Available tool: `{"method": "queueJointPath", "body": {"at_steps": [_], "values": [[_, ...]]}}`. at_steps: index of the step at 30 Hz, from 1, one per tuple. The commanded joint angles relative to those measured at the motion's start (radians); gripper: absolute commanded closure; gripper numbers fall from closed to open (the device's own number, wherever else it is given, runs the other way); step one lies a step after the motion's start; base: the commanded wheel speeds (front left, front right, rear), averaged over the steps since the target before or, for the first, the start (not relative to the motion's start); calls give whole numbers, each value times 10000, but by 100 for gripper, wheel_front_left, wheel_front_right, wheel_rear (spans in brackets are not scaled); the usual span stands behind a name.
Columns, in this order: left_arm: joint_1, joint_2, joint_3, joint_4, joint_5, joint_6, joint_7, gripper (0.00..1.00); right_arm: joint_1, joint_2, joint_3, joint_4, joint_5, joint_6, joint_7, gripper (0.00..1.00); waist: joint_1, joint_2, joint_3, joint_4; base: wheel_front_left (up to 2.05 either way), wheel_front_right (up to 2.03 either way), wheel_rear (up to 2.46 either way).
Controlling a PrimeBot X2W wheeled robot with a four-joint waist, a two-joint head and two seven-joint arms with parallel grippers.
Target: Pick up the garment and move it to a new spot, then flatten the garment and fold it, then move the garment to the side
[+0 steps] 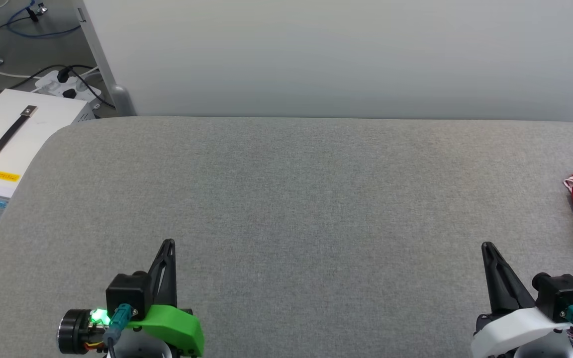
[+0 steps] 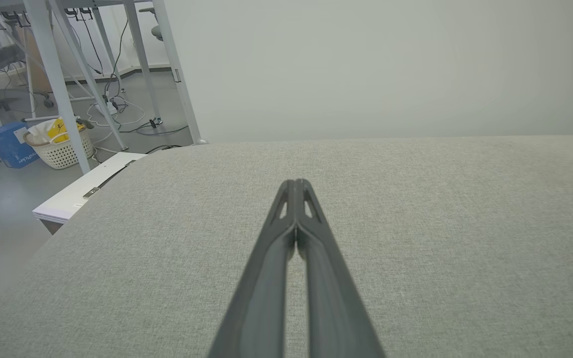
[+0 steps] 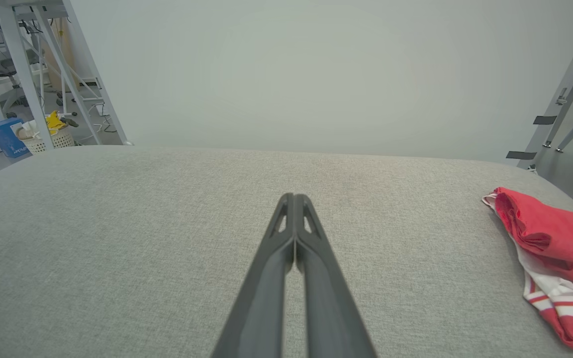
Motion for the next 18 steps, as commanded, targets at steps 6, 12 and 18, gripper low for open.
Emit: {"method": "queueJointPath", "body": {"at_steps": [6, 12, 18], "values": [[-237, -62, 89, -117, 119, 57, 171, 100, -311, 54, 51, 32, -416, -6, 163, 100, 0, 0, 22, -37, 0, 0, 0], [-266, -71, 133, -159, 157, 65, 291, 100, -390, 66, 74, 40, -518, -6, 283, 100, 0, 0, 42, -72, 0, 0, 0], [-294, -80, 177, -201, 194, 74, 411, 100, -468, 78, 97, 48, -620, -7, 404, 100, 0, 0, 62, -107, 0, 0, 0]]}}
